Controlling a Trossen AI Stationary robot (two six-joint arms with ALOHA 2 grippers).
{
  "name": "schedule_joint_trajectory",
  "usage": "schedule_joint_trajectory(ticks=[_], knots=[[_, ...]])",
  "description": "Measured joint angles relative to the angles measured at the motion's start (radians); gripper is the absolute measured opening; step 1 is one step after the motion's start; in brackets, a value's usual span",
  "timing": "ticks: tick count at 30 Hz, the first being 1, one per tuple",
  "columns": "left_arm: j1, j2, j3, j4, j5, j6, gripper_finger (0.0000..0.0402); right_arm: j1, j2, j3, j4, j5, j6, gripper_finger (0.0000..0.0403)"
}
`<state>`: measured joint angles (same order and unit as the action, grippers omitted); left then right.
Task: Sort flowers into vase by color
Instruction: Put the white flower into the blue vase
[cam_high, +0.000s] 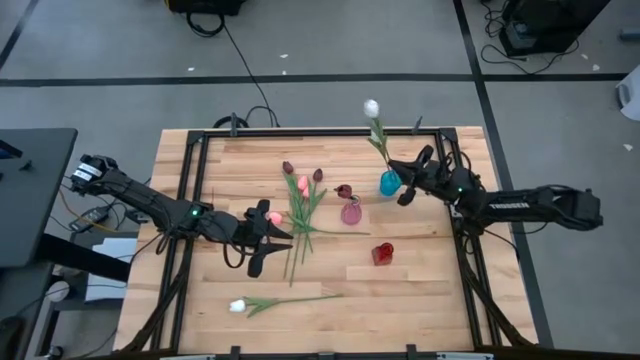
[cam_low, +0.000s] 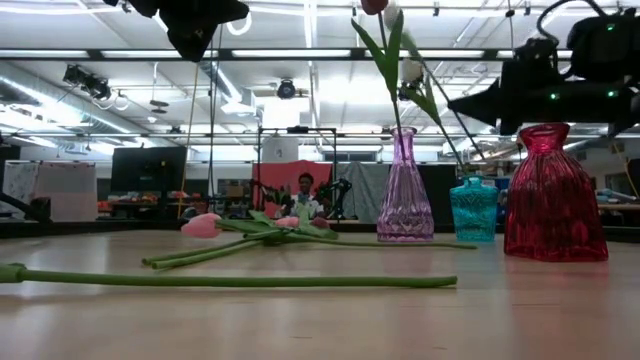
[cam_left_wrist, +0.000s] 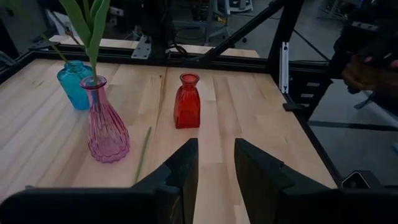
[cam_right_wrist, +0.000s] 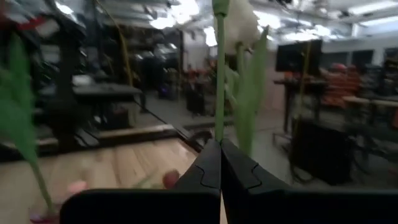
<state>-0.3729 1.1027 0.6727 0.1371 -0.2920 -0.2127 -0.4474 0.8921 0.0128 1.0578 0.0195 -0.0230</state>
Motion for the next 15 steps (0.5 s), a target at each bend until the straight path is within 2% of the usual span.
schedule_joint_trajectory(ticks=[4, 7, 13, 15], knots=[[0.000, 0.000, 0.000, 0.003, -0.007, 0.000, 0.0110, 0.022, 0.008, 0.000, 0.099, -0.105, 0.013, 0.0005], [0.000, 0.000, 0.000, 0.050, -0.077, 0.019, 0.0110, 0.059, 0.006, 0.000, 0.104, -0.125, 0.016, 0.0005], [0.122, 0.016, 0.081, 0.001, -0.114, 0.024, 0.0102, 0.142, 0.006, 0.000, 0.107, -0.089, 0.050, 0.0005], [0.184, 0.026, 0.115, -0.003, -0.076, 0.031, 0.0094, 0.166, 0.006, 0.000, 0.118, -0.053, 0.046, 0.0005]])
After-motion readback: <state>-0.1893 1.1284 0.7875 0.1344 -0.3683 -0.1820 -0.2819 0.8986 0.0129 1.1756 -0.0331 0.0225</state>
